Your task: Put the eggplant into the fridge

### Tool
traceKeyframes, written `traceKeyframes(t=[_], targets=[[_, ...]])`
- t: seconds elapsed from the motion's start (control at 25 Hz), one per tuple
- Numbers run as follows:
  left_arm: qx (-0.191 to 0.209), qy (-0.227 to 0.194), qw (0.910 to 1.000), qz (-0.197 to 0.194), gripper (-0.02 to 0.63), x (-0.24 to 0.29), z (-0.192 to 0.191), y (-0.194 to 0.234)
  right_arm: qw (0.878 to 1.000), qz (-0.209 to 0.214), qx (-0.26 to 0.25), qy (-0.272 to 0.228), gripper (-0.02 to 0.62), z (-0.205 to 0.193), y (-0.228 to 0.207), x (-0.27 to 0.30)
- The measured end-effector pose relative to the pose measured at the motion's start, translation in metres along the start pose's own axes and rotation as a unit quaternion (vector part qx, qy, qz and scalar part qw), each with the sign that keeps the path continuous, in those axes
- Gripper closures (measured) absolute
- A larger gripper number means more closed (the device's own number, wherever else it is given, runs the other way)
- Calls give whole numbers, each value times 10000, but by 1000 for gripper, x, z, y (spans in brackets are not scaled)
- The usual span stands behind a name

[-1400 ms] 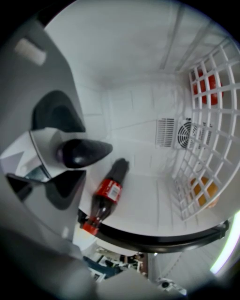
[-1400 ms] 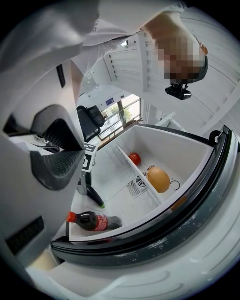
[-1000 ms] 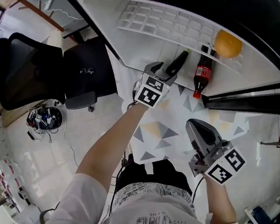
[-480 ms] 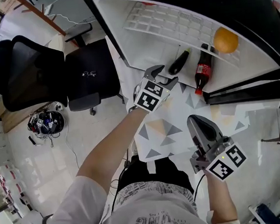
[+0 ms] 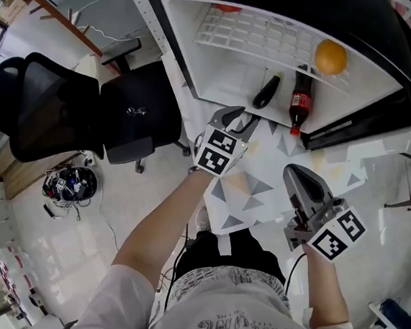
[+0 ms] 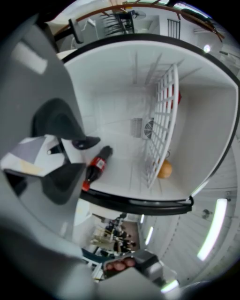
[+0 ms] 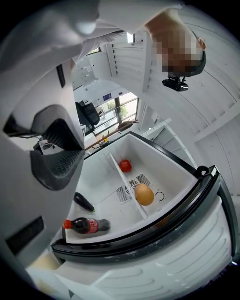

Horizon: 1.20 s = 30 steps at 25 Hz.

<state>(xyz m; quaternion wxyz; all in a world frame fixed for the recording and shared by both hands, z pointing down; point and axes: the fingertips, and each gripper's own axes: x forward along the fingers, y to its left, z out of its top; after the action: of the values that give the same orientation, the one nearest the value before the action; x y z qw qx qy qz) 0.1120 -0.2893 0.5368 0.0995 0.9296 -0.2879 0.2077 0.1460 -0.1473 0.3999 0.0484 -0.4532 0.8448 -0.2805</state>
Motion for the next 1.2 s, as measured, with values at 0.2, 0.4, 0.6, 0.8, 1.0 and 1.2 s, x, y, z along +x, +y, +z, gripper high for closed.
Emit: traceKeyframes(t=[0.2,0.4,0.6,0.8,1.0,1.2], targets=[[97,-202,9997,-2,506,-24,12,-10,9999,-47,-32,-85,594,0,12,-3],[69,-455,9989,36,546,-52,27,-16,9998,-50,-100,-153,594,4,25,-3],[258,-494,9984,-4,578,-75,35,-29,9996,-71,-131,-234,594,10,33,-5],[246,-540,9982,-70,595,-97,38,-42,9993,-90,-200,-297,594,15,41,-5],[231,-690,9971,-211,598,-121,51,-55,9991,-94,-224,-357,594,18,48,-5],[250,-901,9950,-340,600,-148,73,-66,9986,-98,-273,-433,594,25,57,-5]])
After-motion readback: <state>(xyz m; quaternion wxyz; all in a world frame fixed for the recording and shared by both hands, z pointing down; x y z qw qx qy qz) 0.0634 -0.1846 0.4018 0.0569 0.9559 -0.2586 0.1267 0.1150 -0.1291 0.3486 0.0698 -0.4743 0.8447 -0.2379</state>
